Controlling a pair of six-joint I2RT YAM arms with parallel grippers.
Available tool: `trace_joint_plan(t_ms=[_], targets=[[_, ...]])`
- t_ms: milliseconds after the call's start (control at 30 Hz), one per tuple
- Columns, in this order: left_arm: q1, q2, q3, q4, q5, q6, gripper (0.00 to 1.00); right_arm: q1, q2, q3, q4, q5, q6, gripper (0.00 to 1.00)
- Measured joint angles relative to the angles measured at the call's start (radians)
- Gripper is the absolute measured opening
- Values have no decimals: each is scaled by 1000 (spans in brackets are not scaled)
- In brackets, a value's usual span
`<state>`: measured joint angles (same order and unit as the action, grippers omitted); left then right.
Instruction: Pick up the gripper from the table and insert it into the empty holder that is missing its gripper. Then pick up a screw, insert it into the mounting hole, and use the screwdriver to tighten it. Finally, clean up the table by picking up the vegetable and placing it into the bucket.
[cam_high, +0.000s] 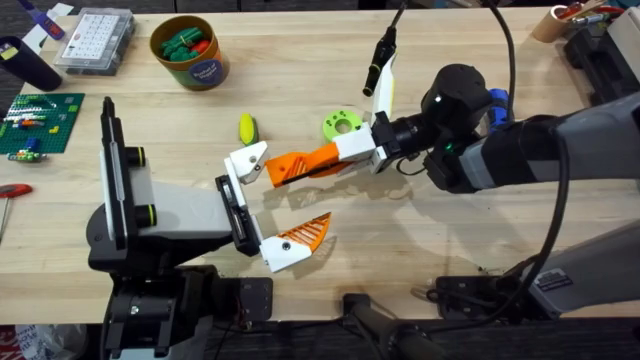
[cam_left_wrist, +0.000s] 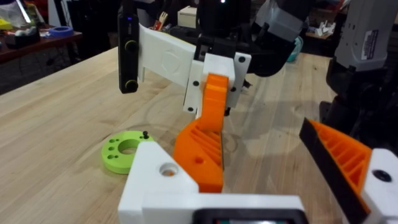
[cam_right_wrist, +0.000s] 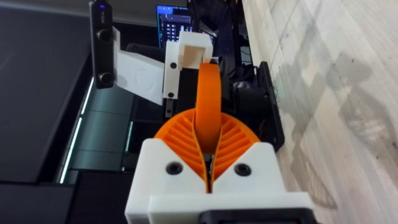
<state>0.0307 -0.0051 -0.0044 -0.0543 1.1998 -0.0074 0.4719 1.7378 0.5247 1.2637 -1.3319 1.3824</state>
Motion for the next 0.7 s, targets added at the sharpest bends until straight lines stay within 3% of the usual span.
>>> trace_joint_plan(t_ms=[700], targets=[[1, 5, 9, -24, -8, 0, 983, -1, 1, 0, 28, -60, 45, 14]])
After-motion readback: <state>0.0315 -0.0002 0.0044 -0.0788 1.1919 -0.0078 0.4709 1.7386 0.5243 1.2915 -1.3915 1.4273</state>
